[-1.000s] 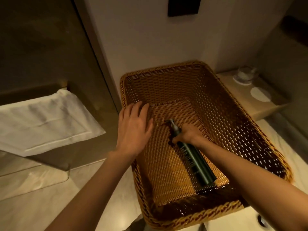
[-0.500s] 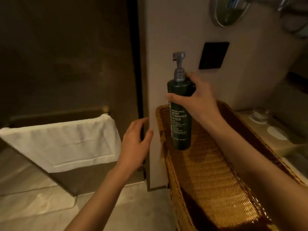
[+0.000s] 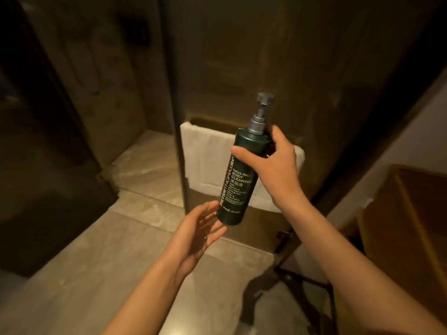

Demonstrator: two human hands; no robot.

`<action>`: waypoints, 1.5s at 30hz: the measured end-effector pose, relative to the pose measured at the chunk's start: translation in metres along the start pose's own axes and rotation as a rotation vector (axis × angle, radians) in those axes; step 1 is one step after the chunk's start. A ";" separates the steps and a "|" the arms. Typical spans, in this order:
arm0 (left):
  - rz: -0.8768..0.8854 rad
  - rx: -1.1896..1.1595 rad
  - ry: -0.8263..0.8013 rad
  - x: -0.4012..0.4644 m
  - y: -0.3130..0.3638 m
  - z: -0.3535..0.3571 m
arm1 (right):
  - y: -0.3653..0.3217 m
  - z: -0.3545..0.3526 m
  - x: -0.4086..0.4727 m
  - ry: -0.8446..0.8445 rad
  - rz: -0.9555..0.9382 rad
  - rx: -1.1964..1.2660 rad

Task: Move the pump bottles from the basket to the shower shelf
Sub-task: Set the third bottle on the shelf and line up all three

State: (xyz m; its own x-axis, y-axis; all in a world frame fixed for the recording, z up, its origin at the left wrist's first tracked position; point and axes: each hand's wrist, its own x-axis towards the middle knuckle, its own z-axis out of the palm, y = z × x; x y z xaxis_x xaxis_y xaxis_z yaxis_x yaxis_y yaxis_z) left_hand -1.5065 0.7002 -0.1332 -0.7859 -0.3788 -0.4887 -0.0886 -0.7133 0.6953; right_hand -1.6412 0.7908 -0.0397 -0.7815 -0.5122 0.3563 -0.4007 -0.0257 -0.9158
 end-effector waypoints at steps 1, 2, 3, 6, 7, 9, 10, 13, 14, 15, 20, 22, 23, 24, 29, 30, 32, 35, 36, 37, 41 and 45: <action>-0.020 -0.075 0.056 -0.002 0.002 -0.024 | 0.006 0.024 -0.004 -0.027 0.008 0.008; -0.036 -0.136 0.102 -0.004 0.005 -0.045 | 0.011 0.048 -0.009 -0.049 0.012 0.014; -0.049 -0.192 0.142 -0.007 0.009 -0.066 | 0.017 0.070 -0.012 -0.068 0.017 0.024; -0.070 -0.350 0.251 -0.016 0.023 -0.116 | 0.026 0.129 -0.016 -0.117 0.044 0.075; -0.065 -0.396 0.281 -0.017 0.029 -0.130 | 0.026 0.145 -0.014 -0.134 0.047 0.083; -0.036 -0.462 0.316 -0.018 0.044 -0.155 | 0.026 0.176 -0.003 -0.176 0.038 0.101; -0.021 -0.485 0.327 -0.016 0.052 -0.165 | 0.025 0.192 0.005 -0.200 0.030 0.107; 0.028 -0.544 0.368 -0.003 0.080 -0.193 | 0.024 0.236 0.031 -0.268 0.000 0.115; 0.035 -0.559 0.384 0.004 0.091 -0.203 | 0.025 0.253 0.042 -0.291 -0.015 0.113; 0.034 -0.577 0.398 0.012 0.101 -0.212 | 0.027 0.266 0.051 -0.314 -0.032 0.106; 0.018 -0.614 0.439 0.073 0.169 -0.248 | 0.045 0.336 0.122 -0.372 -0.098 0.140; 0.023 -0.623 0.466 0.098 0.207 -0.258 | 0.048 0.364 0.161 -0.374 -0.096 0.168; 0.030 -0.620 0.465 0.110 0.227 -0.261 | 0.049 0.376 0.181 -0.368 -0.086 0.183; 0.038 -0.605 0.459 0.121 0.247 -0.265 | 0.050 0.388 0.200 -0.367 -0.077 0.199; 0.115 -0.565 0.445 0.176 0.335 -0.292 | 0.050 0.445 0.284 -0.366 -0.083 0.255; 0.112 -0.575 0.452 0.188 0.350 -0.298 | 0.050 0.457 0.299 -0.362 -0.080 0.253; 0.090 -0.587 0.459 0.214 0.372 -0.313 | 0.058 0.482 0.324 -0.362 -0.076 0.243; 0.064 -0.603 0.419 0.254 0.402 -0.337 | 0.073 0.524 0.360 -0.372 -0.064 0.227; 0.056 -0.604 0.411 0.268 0.414 -0.349 | 0.079 0.539 0.372 -0.374 -0.061 0.219; 0.054 -0.603 0.402 0.283 0.426 -0.360 | 0.083 0.554 0.385 -0.370 -0.053 0.213; 0.085 -0.567 0.388 0.338 0.488 -0.404 | 0.093 0.617 0.438 -0.303 -0.039 0.221; 0.029 -0.527 0.335 0.380 0.551 -0.427 | 0.091 0.655 0.491 -0.190 -0.062 0.188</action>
State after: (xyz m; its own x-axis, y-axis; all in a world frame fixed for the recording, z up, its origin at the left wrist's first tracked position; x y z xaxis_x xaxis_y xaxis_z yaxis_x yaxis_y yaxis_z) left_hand -1.5928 -0.0884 -0.1611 -0.5414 -0.5060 -0.6714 0.3108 -0.8625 0.3994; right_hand -1.7483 -0.0251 -0.0690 -0.6476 -0.6561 0.3875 -0.3348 -0.2118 -0.9182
